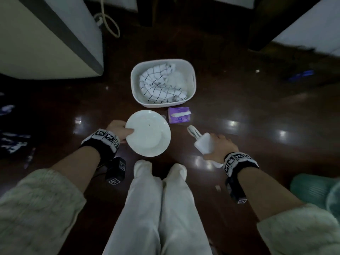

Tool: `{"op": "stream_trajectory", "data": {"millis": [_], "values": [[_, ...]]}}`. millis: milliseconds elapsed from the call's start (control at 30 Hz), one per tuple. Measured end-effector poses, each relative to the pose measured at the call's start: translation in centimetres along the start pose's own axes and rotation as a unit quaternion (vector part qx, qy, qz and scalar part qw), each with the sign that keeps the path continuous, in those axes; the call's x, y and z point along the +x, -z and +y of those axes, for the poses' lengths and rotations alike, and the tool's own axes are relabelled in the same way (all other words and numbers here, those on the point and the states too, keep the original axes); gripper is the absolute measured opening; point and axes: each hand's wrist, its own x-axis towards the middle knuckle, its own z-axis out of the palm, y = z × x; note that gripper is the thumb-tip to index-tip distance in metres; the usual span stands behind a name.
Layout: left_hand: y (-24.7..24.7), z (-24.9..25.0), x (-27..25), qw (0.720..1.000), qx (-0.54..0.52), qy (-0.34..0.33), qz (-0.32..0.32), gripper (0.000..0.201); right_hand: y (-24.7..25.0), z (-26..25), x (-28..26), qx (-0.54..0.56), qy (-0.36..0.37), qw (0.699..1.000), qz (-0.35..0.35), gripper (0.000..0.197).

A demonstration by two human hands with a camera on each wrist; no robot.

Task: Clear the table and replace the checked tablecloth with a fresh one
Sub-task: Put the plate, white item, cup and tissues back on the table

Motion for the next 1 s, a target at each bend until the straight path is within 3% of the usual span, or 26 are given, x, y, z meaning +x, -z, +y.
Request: {"op": "stream_trajectory", "data": {"millis": [167, 233, 367, 467, 733, 800, 900, 1000], "values": [[2.5, 8.2, -12.4, 0.999, 0.017, -0.029, -0.013, 0.009, 6.6, 3.6, -13.7, 0.08, -0.029, 0.996, 0.021, 0.097], [1.9, 10.8, -16.5, 0.998, 0.027, -0.05, -0.026, 0.016, 8.2, 5.4, -18.6, 0.117, -0.045, 0.992, 0.034, 0.095], [-1.1, 14.7, -22.6, 0.988, 0.069, -0.118, -0.074, 0.032, 8.5, 8.9, -26.3, 0.206, -0.111, 0.969, 0.082, 0.091], [-4.0, 17.3, -26.5, 0.973, 0.126, -0.16, -0.108, 0.024, 6.9, 11.0, -31.2, 0.275, -0.175, 0.938, 0.117, 0.094], [-14.6, 20.8, -35.9, 0.909, 0.258, -0.255, -0.203, 0.005, -0.7, 16.5, -42.8, 0.489, -0.312, 0.788, 0.208, 0.092], [-18.3, 21.2, -38.0, 0.885, 0.3, -0.278, -0.223, 0.006, -2.8, 18.3, -45.4, 0.523, -0.341, 0.748, 0.227, 0.082], [-24.4, 21.5, -41.3, 0.848, 0.355, -0.306, -0.246, 0.008, -6.2, 21.4, -48.2, 0.569, -0.381, 0.689, 0.237, 0.09], [-31.4, 21.8, -44.4, 0.819, 0.394, -0.324, -0.263, 0.007, -9.2, 25.5, -50.1, 0.589, -0.407, 0.653, 0.247, 0.087]]}}
